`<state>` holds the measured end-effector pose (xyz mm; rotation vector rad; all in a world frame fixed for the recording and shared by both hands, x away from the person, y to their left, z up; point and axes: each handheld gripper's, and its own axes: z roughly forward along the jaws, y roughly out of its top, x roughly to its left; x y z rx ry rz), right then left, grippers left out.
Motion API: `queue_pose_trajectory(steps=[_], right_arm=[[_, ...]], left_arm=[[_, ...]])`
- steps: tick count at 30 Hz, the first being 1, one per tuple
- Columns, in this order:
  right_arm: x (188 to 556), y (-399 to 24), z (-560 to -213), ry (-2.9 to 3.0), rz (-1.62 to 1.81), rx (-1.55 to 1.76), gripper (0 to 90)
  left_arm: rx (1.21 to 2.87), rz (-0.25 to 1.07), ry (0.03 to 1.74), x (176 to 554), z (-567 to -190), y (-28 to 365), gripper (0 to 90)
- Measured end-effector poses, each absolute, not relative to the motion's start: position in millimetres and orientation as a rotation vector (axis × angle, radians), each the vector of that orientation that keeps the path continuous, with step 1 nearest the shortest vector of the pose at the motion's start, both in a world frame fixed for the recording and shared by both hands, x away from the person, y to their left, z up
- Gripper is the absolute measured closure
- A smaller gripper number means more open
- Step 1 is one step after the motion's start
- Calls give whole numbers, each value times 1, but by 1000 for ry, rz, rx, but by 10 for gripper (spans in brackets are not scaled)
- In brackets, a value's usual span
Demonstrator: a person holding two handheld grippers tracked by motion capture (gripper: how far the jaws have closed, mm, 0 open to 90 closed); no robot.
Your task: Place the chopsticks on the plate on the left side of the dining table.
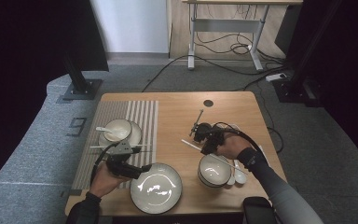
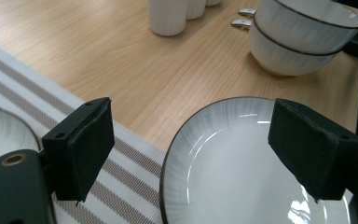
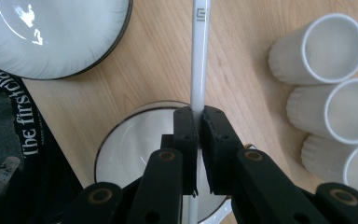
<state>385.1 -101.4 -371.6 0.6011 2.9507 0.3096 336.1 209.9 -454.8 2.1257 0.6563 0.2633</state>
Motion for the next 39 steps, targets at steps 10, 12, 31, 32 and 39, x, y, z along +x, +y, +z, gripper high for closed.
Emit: queue_pose_trajectory(steps=[10,12,31,32,39], right_arm=[[382,-80,-374,2995,305,488,844],[381,-76,-374,3001,308,462,844],[371,-53,-375,3062,290,292,844],[370,-52,-375,3063,295,284,844],[367,-49,-376,3075,300,251,844]], left_arm=[[2160,248,556,348,-439,189,183],[2165,237,528,350,-436,185,196],[2189,165,352,359,-427,150,380],[2190,162,347,359,-427,149,391],[2190,129,308,358,-427,146,516]])
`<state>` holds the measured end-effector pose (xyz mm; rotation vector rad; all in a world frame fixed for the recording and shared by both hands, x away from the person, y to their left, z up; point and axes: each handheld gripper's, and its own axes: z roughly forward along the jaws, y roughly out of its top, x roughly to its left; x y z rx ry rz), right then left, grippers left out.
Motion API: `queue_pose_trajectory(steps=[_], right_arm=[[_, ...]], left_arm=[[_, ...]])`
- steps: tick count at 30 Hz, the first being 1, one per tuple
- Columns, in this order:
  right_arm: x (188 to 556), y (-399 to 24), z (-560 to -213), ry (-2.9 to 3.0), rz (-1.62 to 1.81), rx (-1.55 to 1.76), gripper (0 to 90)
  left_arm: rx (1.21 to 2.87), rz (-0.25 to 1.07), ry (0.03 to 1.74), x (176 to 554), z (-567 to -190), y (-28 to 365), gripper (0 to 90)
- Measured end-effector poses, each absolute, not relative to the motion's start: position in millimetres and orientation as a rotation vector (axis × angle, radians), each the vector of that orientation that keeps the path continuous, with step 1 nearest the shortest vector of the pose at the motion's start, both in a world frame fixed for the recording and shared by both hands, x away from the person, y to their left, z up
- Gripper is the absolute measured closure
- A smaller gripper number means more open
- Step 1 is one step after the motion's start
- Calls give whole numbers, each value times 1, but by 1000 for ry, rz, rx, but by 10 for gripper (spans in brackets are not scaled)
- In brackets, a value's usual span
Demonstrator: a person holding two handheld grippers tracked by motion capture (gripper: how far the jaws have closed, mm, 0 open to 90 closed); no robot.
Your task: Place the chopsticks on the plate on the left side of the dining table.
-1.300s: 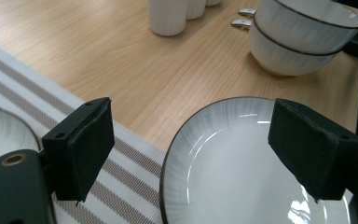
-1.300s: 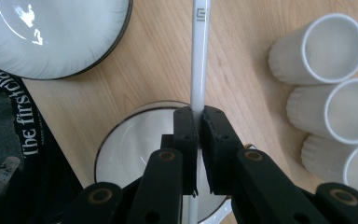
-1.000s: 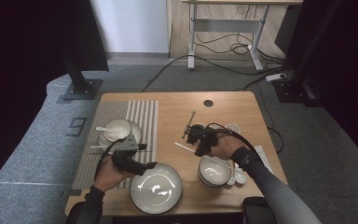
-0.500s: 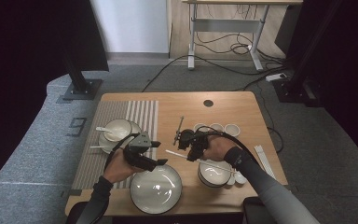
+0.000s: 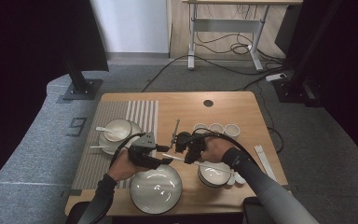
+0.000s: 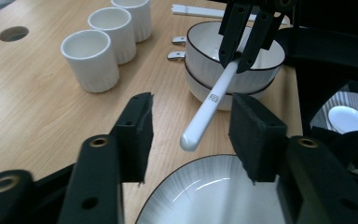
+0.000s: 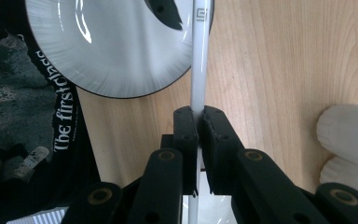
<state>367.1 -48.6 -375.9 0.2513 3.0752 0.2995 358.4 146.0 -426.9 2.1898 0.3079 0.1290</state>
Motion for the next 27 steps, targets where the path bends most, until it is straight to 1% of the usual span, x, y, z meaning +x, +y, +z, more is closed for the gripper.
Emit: queue_pose_trajectory(steps=[9,13,16,17,18,20,25,27], right_arm=[[365,-48,-374,3078,314,214,844],[365,-48,-375,3079,307,199,843],[364,-48,-375,3081,299,187,837],[364,-48,-375,3082,300,180,890],[364,-48,-375,3091,312,188,900],[364,-47,-371,3100,358,172,900],[366,-47,-371,3089,352,185,900],[368,-48,-371,3088,357,193,900]], left_arm=[[2181,73,262,359,-427,146,687],[2168,45,247,359,-426,148,719],[2145,8,231,359,-424,149,761],[2147,0,226,359,-424,150,784],[2144,16,233,359,-424,150,823],[2130,-17,243,361,-424,153,833],[2122,-43,253,361,-425,155,837],[2111,-74,232,360,-425,156,838]])
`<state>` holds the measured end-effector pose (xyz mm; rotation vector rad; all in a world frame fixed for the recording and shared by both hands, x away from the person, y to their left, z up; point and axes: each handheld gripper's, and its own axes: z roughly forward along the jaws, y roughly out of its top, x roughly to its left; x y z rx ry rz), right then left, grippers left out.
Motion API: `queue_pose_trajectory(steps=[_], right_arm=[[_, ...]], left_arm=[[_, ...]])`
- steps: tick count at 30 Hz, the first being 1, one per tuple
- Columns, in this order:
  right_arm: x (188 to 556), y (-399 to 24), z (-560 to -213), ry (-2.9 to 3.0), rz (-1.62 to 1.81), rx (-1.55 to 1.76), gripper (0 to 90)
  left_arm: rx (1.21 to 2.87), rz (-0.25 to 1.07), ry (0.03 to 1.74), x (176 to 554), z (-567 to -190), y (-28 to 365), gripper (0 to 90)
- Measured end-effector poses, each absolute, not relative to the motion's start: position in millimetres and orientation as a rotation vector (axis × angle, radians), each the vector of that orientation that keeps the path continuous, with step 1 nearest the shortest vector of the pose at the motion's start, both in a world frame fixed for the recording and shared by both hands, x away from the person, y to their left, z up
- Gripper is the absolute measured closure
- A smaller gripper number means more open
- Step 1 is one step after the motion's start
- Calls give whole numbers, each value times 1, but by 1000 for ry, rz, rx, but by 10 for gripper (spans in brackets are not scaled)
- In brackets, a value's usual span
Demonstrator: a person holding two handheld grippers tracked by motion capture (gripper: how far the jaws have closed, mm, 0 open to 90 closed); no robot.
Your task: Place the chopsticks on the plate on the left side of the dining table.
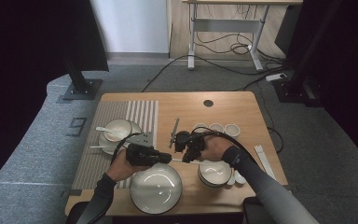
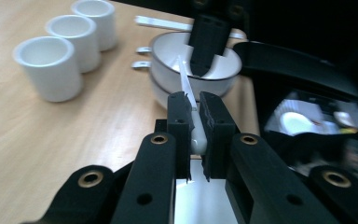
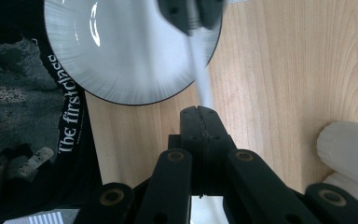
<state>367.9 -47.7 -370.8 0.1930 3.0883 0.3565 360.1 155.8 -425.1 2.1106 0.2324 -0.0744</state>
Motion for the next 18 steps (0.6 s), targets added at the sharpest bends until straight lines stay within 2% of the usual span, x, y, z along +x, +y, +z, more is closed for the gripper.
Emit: queue_pose_trajectory(steps=[4,9,18], right_arm=[[369,-51,-367,3089,367,215,891],[371,-57,-366,3062,352,248,815],[378,-69,-360,2995,393,328,569]], left_arm=[[2074,-85,257,362,-424,161,839],[2041,-58,277,363,-419,169,839],[2007,-15,321,364,-411,183,840]])
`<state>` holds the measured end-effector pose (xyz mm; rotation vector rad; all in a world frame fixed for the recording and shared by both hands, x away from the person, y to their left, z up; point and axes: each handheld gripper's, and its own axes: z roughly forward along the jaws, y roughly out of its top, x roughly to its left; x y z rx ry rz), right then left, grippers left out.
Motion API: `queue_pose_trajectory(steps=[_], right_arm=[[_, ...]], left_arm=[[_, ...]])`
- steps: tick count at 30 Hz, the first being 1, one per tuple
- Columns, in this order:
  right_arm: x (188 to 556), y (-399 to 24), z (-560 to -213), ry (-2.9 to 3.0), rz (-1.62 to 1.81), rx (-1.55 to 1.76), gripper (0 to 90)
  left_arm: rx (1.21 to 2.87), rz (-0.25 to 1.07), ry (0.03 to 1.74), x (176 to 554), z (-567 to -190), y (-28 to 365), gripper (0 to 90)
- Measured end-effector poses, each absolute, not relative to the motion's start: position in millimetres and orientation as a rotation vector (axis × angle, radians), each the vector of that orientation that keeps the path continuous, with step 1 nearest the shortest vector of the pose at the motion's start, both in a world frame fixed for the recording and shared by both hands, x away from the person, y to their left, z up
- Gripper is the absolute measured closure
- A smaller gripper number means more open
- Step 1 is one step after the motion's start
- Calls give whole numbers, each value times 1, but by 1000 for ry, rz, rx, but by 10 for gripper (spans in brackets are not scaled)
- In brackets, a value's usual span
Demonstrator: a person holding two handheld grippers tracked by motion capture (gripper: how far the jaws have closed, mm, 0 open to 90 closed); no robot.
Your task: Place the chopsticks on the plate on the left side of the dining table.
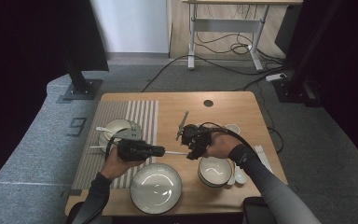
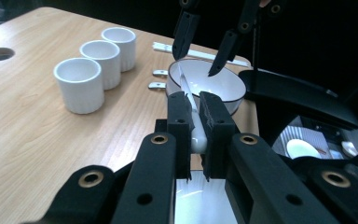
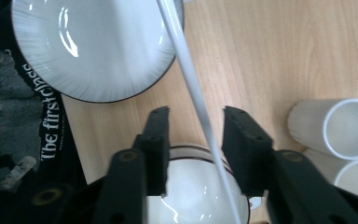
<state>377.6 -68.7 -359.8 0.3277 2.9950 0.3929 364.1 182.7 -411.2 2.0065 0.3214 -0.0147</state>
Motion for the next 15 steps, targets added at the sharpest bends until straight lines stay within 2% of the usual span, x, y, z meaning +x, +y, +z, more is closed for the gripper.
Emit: queue_pose_trajectory(steps=[1,2,8,15], right_arm=[[378,-69,-360,2995,393,328,569],[380,-73,-359,2982,405,358,506],[384,-85,-359,2957,451,431,369],[387,-103,-358,2902,561,512,289]], left_arm=[[2007,-15,321,364,-411,183,840],[1997,-7,327,364,-410,186,840],[1976,27,353,364,-403,196,839],[1954,65,394,364,-397,208,839]])
